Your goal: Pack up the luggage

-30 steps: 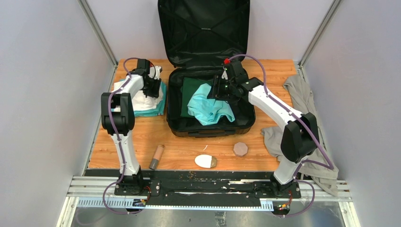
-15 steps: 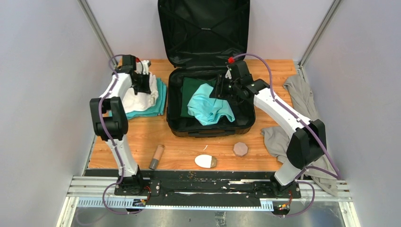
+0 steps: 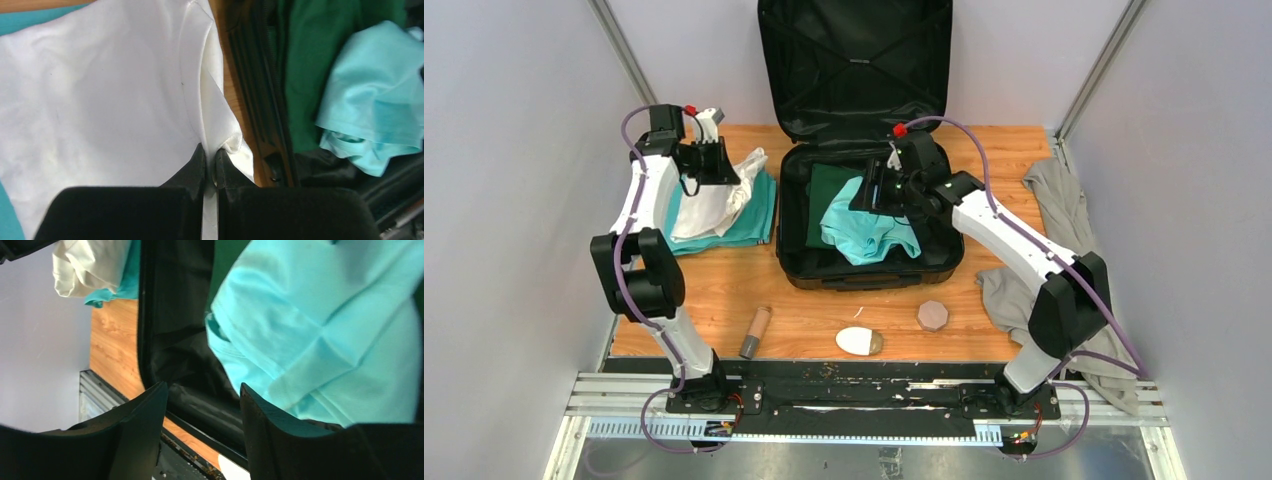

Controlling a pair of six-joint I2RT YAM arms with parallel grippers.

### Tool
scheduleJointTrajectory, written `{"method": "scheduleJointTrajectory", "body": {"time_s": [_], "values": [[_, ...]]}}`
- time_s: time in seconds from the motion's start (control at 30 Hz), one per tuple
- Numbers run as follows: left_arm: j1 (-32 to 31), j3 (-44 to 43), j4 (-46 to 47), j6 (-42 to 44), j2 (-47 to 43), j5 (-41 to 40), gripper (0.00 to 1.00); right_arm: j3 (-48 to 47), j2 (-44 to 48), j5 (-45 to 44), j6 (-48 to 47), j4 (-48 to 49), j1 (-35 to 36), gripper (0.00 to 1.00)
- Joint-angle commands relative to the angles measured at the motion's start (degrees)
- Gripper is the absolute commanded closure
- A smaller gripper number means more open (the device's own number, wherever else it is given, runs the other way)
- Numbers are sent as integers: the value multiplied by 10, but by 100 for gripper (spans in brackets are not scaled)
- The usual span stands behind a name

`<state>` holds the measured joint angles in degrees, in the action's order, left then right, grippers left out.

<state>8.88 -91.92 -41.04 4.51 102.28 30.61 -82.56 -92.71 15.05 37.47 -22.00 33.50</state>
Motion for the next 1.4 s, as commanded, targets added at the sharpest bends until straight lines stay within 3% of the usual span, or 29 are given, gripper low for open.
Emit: {"method": "scheduleJointTrajectory", "body": {"time_s": [0.0,0.27,0.6,1.03,1.17,1.37], "values": [[4,-19,-14,-38,-55,111,100,-22,-24,41,39,40,19,37],[-48,-29,-14,-74,-101,172,100,-30,-67,95,118,119,19,22],[-205,-83,-12,-105,-70,159,100,0,-83,130,278,268,0,10],[-314,-139,-12,-104,15,116,100,109,-24,145,351,372,-94,8],[-333,-165,-8,-108,39,105,100,129,8,144,346,361,-131,10],[-387,-190,-8,-86,91,74,100,137,78,93,257,204,-160,11]]}}
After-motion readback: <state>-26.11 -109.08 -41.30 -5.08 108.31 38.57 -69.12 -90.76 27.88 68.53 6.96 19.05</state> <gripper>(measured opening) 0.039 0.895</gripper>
